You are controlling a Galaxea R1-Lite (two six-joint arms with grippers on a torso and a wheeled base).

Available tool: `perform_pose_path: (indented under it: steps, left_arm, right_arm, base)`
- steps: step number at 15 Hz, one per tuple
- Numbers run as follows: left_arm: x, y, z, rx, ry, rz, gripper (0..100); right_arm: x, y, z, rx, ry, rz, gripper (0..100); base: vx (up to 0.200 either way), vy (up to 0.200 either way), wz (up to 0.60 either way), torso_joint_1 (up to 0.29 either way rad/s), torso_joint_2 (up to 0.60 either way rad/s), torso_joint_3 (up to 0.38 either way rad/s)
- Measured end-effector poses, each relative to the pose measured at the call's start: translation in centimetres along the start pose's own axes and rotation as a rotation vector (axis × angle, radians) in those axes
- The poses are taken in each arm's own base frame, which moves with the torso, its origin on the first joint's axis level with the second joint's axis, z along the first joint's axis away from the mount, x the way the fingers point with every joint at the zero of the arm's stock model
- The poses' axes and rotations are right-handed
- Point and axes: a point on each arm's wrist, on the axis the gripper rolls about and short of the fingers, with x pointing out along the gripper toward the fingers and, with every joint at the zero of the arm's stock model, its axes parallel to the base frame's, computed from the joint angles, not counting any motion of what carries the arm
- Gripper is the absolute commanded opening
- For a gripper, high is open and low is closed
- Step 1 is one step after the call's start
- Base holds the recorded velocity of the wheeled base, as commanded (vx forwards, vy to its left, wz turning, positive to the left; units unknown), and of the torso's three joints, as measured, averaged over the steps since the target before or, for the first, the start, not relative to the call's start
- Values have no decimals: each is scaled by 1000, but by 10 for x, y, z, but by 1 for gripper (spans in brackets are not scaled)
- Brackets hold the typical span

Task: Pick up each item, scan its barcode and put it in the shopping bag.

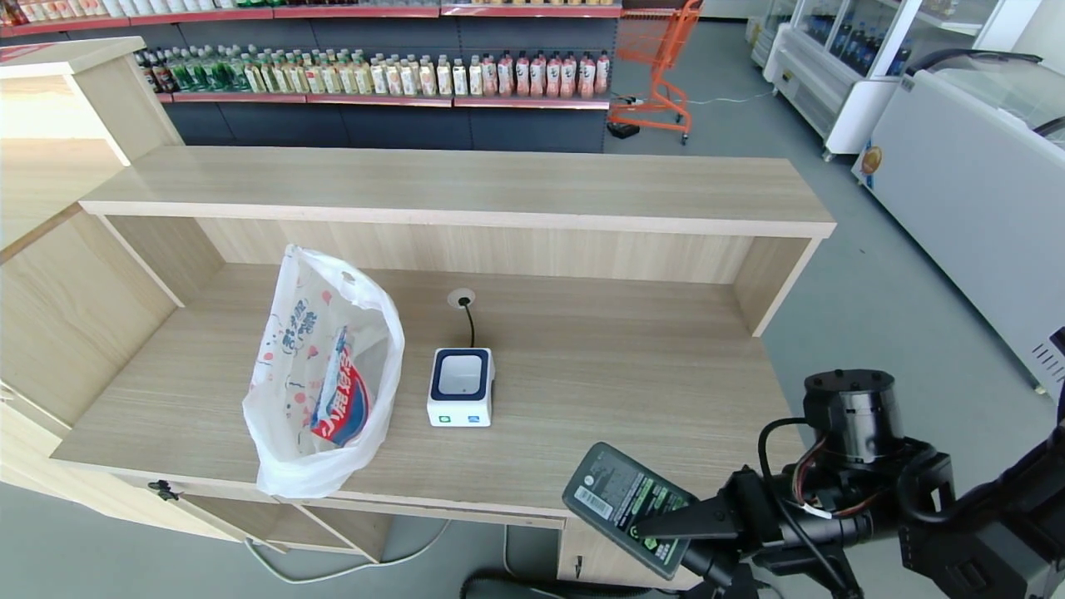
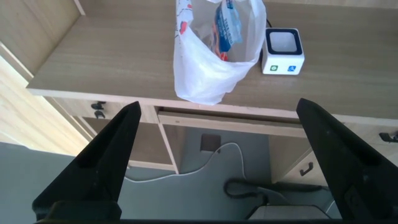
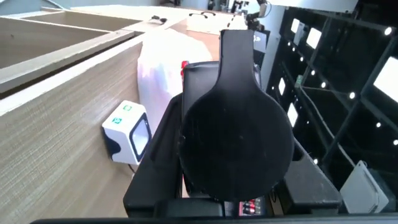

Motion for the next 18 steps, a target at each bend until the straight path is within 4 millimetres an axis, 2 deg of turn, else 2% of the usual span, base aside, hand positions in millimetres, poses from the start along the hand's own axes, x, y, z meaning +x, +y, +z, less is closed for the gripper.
perform_pose_path:
  steps: [3,5,7,9,11,13,15,18]
  left_arm:
    - [0,0,0,0,0,0,100]
    - [0,0,0,0,0,0,100]
    - [0,0,0,0,0,0,100]
    - [0,0,0,0,0,0,100]
    - [0,0,0,0,0,0,100]
    - [0,0,0,0,0,1,100]
    - [0,0,0,0,0,1,100]
    - [0,0,0,0,0,0,100]
  right_arm:
    - [-10,-29,-9,177,72,-13,0]
    - [-22,-59,-22,311,223,-17,0]
    - [-44,-92,-27,335,399,-35,0]
    - [-68,-91,-10,489,452,24,0]
    - [-85,-84,12,851,446,79,0]
    - [-102,-95,16,1268,522,-21,0]
    - [-112,-108,12,1674,581,-208,0]
    - [-122,-124,1,2324,665,-656,0]
  base:
    - [0,0,0,0,0,0]
    - [0,0,0,0,0,0]
    - [0,0,0,0,0,0]
    - [0,0,0,0,0,0]
    - [0,0,0,0,0,0]
    - [0,0,0,0,0,0]
    - [0,0,0,0,0,0]
    - [0,0,0,0,0,0]
